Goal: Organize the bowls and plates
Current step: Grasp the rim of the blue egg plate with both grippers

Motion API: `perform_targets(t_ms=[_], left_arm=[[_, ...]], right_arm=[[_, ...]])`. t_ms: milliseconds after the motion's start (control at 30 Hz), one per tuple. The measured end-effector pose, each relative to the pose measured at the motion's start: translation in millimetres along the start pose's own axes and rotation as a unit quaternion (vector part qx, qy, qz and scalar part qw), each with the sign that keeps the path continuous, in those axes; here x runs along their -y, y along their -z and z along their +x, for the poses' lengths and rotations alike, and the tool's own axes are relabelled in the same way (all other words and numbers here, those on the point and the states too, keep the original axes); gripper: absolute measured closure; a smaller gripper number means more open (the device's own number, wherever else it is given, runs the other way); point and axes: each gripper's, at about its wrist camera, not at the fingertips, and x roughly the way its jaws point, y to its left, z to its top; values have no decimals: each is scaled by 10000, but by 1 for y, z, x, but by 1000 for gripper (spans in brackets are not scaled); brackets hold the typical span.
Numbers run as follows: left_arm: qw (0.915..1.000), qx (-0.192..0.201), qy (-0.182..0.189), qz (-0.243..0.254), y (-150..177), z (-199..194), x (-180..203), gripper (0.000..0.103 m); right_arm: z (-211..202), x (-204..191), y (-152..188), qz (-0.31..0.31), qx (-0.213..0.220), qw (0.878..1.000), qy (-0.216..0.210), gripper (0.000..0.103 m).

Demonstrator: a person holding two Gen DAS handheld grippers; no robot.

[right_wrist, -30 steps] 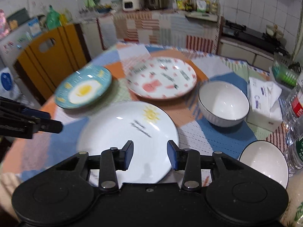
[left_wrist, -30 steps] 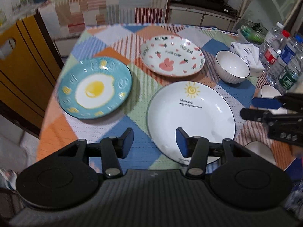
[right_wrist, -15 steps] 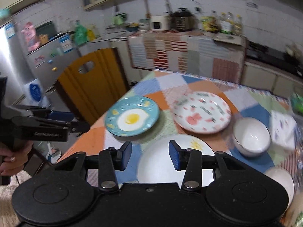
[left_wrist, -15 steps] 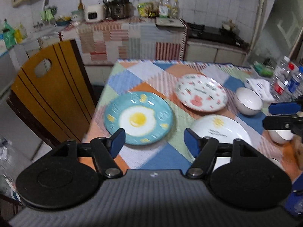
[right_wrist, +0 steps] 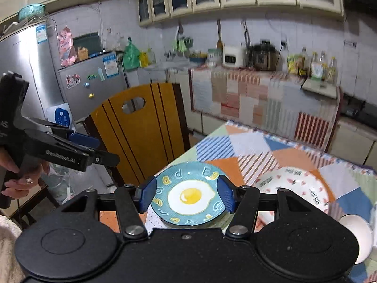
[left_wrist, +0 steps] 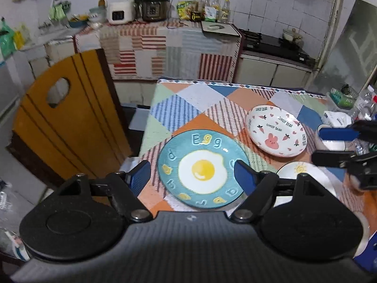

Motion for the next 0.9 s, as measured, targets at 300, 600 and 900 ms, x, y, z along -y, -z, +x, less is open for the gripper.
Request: perform_targets(t_ms=[300, 600, 900], left_arm=[[9973, -515, 519, -96, -2, 76, 0, 26], [9928, -969, 354, -609, 36, 139, -36, 29], [9913, -834, -279, -977, 49, 162, -63, 30]], right_arm=[[66, 43, 2, 938, -543, 9931, -442, 41], [121, 75, 36, 1383, -1039, 9840, -429, 41], [153, 94, 46, 1772, -1134, 9768, -399, 43]])
